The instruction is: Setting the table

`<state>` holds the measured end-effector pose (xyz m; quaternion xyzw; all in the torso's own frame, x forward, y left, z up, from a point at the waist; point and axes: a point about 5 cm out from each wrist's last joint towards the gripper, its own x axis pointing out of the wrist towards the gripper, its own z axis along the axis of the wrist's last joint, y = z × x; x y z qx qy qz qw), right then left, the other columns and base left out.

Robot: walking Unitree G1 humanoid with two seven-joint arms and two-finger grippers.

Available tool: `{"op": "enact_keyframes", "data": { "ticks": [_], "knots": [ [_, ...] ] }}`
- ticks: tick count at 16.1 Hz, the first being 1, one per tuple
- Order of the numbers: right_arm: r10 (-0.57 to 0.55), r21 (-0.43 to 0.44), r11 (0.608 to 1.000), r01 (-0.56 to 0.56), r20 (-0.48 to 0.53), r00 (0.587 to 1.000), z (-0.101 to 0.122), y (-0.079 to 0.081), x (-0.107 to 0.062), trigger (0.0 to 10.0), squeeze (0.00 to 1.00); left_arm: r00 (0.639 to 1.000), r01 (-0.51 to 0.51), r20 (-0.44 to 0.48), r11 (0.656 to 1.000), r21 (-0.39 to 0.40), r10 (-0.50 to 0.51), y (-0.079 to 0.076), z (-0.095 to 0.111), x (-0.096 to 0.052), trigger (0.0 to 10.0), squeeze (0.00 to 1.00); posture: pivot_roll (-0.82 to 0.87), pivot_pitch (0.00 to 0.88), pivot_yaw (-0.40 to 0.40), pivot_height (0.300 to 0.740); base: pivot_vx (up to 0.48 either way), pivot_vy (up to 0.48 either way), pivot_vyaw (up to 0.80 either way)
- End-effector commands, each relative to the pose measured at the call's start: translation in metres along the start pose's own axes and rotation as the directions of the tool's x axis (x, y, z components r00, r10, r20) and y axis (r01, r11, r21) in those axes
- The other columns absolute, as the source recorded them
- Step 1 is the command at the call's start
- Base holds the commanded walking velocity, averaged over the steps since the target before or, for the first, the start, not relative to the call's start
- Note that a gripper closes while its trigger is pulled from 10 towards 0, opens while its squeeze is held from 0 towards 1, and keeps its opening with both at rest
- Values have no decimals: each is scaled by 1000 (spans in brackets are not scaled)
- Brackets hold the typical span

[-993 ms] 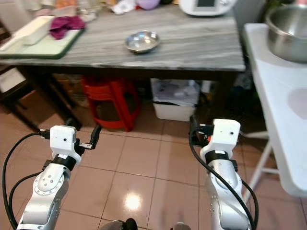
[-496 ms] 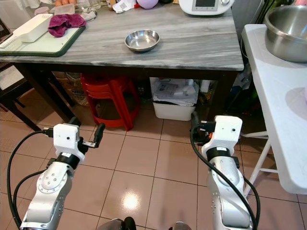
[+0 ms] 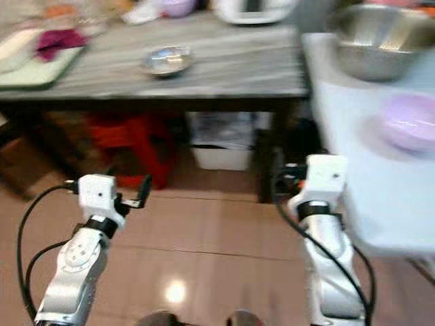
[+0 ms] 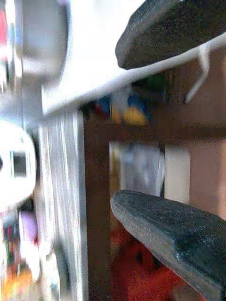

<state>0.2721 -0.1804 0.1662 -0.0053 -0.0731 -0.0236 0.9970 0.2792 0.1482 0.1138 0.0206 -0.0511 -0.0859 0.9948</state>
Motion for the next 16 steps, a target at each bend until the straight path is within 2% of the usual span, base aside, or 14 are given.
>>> {"op": "enact_keyframes", "data": {
  "ticks": [1,10,15,16],
  "knots": [
    [22,20,1000,-23,14,1000,4,8,-1,10000,0,1000,-15,-22,1000,7,15,8,-5,-3,10000,0,-176,150,87,740,0,-364,-550],
    [19,9,1000,-19,32,999,9,7,-1,10000,0,1000,-6,-16,1000,-6,6,3,-4,1,10000,0,-185,149,89,740,0,-363,0],
    [20,31,999,-21,31,999,10,9,0,10000,0,1000,-8,-17,1000,-6,7,3,-5,1,10000,0,-183,149,87,740,0,-361,0],
    [20,32,999,-21,31,999,10,9,0,10000,0,1000,-10,-16,1000,-8,9,3,-5,1,10000,0,-182,149,87,740,0,0,0]
  ]
}}
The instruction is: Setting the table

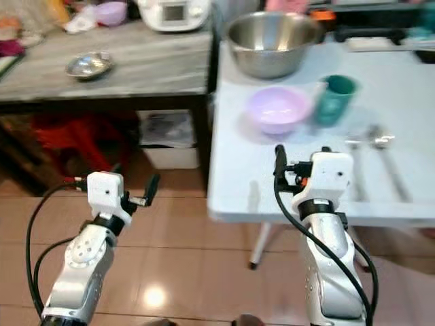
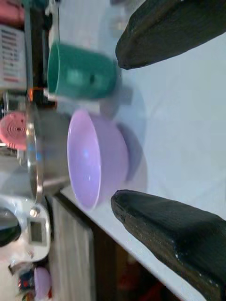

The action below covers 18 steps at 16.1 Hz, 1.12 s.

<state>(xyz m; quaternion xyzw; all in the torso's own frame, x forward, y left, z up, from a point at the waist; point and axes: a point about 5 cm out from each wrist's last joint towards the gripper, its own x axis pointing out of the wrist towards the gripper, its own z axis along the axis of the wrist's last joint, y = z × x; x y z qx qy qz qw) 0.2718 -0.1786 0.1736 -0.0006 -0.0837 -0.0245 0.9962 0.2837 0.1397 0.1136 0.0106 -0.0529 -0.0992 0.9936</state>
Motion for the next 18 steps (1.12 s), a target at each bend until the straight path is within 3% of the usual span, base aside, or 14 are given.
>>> {"op": "enact_keyframes", "data": {
  "ticks": [1,18],
  "knots": [
    [22,23,999,-22,8,1000,2,7,-1,10000,0,999,-35,-20,999,12,35,10,-4,-5,10000,0,-182,149,87,740,0,0,0],
    [21,6,1000,-20,-13,1000,-1,7,0,10000,0,999,-34,-17,999,8,34,10,-4,-5,10000,0,-179,148,89,740,0,0,0]
  ]
}}
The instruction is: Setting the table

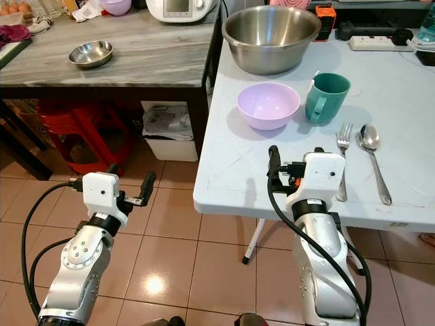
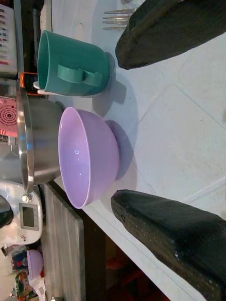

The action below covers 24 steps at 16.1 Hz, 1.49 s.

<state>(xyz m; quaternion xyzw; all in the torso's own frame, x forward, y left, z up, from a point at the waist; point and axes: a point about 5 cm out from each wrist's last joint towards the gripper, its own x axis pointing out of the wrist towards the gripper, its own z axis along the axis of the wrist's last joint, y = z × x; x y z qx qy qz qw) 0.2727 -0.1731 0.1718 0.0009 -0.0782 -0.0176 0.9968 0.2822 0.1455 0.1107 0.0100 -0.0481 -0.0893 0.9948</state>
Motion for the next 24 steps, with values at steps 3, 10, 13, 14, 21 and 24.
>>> {"op": "enact_keyframes", "data": {
  "ticks": [3,10,13,14,21,24],
  "knots": [
    [7,2,1000,-7,-2,1000,1,2,0,10000,0,1000,-14,-8,1000,9,14,5,-1,-2,10000,0,-179,148,89,740,0,0,0],
    [7,2,1000,-7,-2,1000,1,2,0,10000,0,1000,-14,-8,1000,9,14,5,-1,-2,10000,0,-179,148,89,740,0,0,0],
    [7,2,1000,-7,-2,1000,1,2,0,10000,0,1000,-14,-8,1000,9,14,5,-1,-2,10000,0,-179,148,89,740,0,0,0],
    [7,2,1000,-7,-2,1000,1,2,0,10000,0,1000,-14,-8,1000,9,14,5,-1,-2,10000,0,-179,148,89,740,0,0,0],
    [10,14,1000,-10,5,1000,-3,3,2,10000,0,1000,6,3,1000,-14,-6,-4,0,5,10000,0,-190,142,98,740,0,0,0],
    [1,13,1000,-1,1,1000,-3,2,2,10000,0,1000,9,8,1000,-14,-9,-4,1,6,10000,0,-190,143,98,740,0,0,0]
  ]
}}
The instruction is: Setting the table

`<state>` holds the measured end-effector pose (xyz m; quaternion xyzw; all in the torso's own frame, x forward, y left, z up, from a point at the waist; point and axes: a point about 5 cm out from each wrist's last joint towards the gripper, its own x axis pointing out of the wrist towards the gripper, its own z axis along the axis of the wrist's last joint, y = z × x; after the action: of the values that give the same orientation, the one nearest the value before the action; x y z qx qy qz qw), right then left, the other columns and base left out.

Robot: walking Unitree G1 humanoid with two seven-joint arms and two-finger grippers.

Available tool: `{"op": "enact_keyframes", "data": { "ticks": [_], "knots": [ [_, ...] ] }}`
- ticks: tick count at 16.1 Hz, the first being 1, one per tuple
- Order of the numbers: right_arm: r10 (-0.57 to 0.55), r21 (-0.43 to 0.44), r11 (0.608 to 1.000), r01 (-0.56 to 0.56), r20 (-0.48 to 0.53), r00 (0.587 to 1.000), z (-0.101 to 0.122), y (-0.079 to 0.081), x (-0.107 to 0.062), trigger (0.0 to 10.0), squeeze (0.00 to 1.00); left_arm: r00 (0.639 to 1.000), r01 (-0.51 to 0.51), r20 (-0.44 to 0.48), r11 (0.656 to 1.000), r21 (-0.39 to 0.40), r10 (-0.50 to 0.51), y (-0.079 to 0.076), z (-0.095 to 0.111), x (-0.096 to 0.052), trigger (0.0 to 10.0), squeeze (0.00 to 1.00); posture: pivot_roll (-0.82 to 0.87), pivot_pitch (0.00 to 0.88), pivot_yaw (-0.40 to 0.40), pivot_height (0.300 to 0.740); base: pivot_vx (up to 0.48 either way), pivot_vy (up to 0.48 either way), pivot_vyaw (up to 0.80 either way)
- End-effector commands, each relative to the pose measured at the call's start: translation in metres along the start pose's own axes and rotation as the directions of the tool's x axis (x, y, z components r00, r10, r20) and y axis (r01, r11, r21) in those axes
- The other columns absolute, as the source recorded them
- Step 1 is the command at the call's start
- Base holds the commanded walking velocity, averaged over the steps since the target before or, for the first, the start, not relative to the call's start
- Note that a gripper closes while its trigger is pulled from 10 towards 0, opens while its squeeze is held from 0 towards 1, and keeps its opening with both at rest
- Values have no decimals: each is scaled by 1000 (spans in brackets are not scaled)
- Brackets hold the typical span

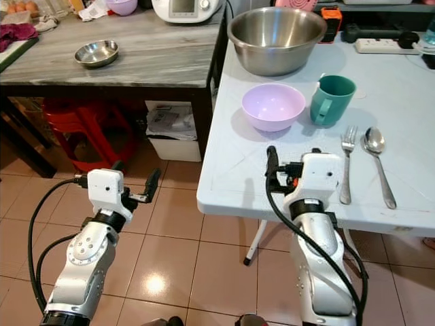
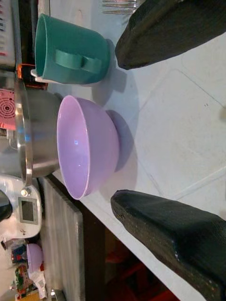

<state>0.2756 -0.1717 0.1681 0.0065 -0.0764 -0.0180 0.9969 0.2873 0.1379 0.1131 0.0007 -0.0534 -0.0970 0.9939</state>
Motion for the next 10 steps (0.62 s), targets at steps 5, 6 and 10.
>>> {"op": "enact_keyframes", "data": {
  "ticks": [5,6,10],
  "knots": [
    [6,6,1000,-6,0,1000,0,0,0,10000,0,1000,-1,6,1000,-2,1,2,0,0,10000,0,-185,146,92,740,0,0,0],
    [9,6,1000,-9,-3,1000,0,1,1,10000,0,1000,3,8,1000,-5,-3,2,1,0,10000,0,-184,146,92,740,0,0,0],
    [12,5,1000,-12,-5,1000,-1,1,0,10000,0,1000,17,16,1000,-10,-17,1,2,-1,10000,0,-184,147,92,740,0,0,0]
  ]
}}
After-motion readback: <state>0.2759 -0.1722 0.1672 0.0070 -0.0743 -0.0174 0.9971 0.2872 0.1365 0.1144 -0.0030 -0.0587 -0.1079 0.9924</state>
